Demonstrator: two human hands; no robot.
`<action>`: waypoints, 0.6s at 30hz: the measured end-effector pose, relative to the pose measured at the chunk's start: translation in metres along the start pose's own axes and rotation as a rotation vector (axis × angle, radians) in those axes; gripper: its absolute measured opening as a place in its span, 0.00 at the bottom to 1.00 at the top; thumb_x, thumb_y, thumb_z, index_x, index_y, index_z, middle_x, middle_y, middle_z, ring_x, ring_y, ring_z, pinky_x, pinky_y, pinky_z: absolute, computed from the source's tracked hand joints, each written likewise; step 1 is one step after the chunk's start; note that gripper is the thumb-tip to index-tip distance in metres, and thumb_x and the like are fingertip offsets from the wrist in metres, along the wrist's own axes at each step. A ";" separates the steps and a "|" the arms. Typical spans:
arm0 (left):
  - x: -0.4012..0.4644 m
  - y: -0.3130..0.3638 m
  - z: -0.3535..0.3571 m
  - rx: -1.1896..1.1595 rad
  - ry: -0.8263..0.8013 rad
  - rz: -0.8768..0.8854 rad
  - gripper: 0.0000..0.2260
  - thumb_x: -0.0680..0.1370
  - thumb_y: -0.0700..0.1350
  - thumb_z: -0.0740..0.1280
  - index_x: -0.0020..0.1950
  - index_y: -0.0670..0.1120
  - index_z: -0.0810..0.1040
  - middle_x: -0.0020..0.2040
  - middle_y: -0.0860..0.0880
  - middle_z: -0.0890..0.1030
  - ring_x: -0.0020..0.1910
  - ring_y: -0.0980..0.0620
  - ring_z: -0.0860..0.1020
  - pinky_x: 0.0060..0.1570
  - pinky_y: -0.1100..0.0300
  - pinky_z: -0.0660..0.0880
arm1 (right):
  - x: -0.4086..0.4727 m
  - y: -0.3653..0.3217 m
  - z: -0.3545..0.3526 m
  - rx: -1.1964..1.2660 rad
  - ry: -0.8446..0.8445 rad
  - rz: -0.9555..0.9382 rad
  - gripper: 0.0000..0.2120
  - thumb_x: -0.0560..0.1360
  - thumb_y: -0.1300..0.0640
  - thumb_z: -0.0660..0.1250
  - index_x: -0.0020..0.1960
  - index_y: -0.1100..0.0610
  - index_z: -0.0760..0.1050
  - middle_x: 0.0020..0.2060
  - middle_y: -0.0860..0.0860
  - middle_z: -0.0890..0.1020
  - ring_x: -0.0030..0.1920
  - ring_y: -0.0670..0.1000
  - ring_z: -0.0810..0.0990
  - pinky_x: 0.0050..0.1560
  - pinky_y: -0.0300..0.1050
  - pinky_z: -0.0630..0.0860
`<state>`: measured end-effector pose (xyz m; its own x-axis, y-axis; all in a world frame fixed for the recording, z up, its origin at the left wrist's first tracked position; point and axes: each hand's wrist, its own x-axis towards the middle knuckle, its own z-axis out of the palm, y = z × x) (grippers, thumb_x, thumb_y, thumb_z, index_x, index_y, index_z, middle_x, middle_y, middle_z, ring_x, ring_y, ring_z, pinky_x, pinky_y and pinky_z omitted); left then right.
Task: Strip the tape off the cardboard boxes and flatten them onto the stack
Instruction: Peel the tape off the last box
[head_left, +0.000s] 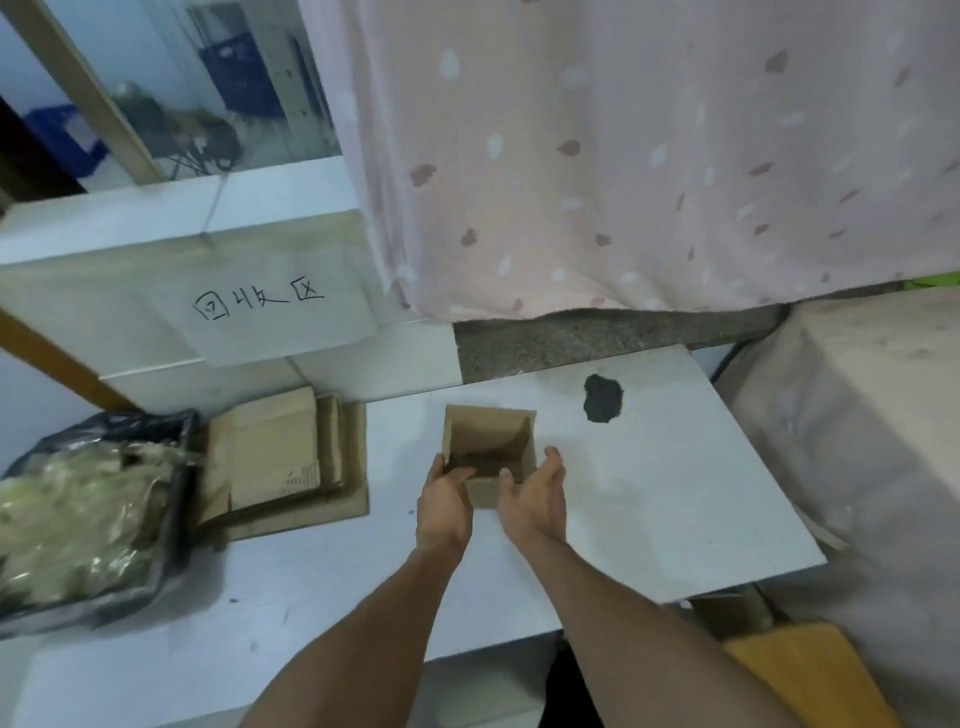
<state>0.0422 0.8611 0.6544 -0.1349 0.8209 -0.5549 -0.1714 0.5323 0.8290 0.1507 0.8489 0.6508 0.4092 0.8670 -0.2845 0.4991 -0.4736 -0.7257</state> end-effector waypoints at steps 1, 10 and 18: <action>-0.008 -0.012 -0.017 0.059 0.000 0.008 0.22 0.78 0.40 0.65 0.72 0.48 0.72 0.66 0.45 0.78 0.65 0.44 0.75 0.71 0.47 0.68 | -0.020 0.003 0.009 -0.018 -0.020 0.014 0.32 0.79 0.47 0.65 0.75 0.54 0.51 0.71 0.56 0.66 0.63 0.60 0.76 0.57 0.51 0.77; -0.076 -0.052 -0.101 0.903 0.174 0.266 0.08 0.79 0.50 0.62 0.51 0.52 0.62 0.45 0.50 0.78 0.38 0.55 0.76 0.41 0.58 0.73 | -0.107 0.015 0.036 -0.444 0.004 0.049 0.30 0.79 0.32 0.48 0.62 0.55 0.72 0.55 0.53 0.81 0.53 0.54 0.78 0.52 0.47 0.74; -0.063 -0.044 -0.110 1.030 0.212 0.166 0.35 0.74 0.73 0.36 0.74 0.57 0.61 0.62 0.48 0.80 0.60 0.44 0.79 0.63 0.42 0.74 | -0.093 0.008 0.030 -0.398 0.043 0.179 0.35 0.80 0.34 0.42 0.64 0.61 0.71 0.59 0.58 0.75 0.56 0.59 0.76 0.57 0.54 0.74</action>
<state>-0.0489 0.7628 0.6452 -0.2647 0.8992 -0.3483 0.7600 0.4168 0.4986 0.0937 0.7690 0.6525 0.5430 0.7627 -0.3515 0.6694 -0.6458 -0.3673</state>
